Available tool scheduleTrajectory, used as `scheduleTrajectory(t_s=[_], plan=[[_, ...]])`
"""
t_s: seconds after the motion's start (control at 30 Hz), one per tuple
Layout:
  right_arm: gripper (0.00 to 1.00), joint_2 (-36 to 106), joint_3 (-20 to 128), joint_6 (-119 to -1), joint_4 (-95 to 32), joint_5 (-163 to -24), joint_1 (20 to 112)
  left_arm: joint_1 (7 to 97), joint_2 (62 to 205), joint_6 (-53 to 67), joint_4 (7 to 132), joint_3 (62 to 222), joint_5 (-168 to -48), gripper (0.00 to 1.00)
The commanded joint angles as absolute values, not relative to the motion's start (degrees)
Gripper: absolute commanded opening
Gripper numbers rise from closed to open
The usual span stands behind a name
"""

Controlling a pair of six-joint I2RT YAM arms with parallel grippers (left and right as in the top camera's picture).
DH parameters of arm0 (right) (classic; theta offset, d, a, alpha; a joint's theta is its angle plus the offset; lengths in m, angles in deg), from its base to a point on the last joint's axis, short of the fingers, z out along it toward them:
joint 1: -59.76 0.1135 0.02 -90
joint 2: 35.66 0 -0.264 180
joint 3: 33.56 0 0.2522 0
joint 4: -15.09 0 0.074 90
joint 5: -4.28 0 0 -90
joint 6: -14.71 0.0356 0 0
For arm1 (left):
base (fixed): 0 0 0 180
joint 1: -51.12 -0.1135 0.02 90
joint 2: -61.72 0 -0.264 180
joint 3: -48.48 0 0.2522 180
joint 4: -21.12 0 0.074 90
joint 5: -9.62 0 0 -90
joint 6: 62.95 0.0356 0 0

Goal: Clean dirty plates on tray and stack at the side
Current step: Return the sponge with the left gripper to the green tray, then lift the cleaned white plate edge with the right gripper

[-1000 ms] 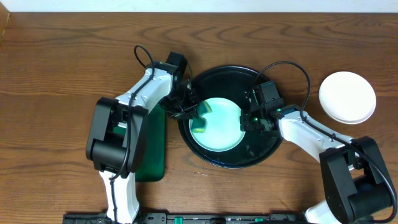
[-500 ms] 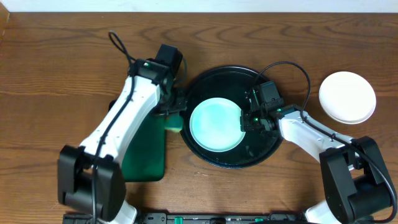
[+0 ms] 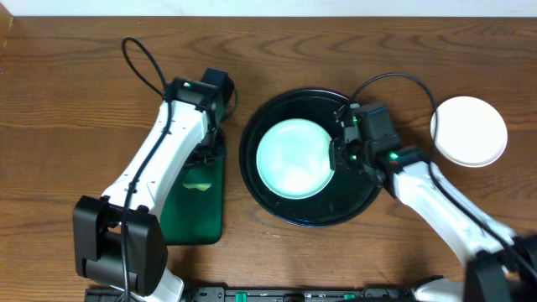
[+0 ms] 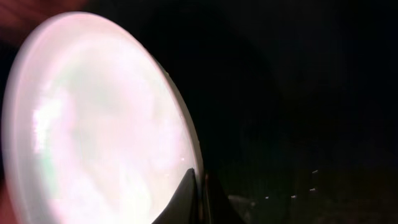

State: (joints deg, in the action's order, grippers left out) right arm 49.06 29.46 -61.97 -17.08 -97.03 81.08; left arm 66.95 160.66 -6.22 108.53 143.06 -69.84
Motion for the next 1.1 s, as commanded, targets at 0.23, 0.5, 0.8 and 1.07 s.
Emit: scheduleTrajectory(t_s=[0.23,0.5,0.8,1.07], plan=[[0.02,38.0,29.6,-71.8,-21.5,-89.7,80.8,65.5,160.7,-7.0,108.8,142.8,-67.9,0.07],[0.01,37.3,30.0,-78.9,-22.0,-82.1,80.8,65.5,160.7,-6.2,108.8,142.8,-67.9,0.07],[0.01,37.3,35.7,-85.7,-24.5,-75.0,80.9,65.5,160.7,-6.2,108.8,142.8,-67.9,0.07],[0.01,37.3,44.5,-94.8,-29.7,-70.6,83.1,65.5,160.7,-6.2,108.8,142.8,-67.9,0.07]])
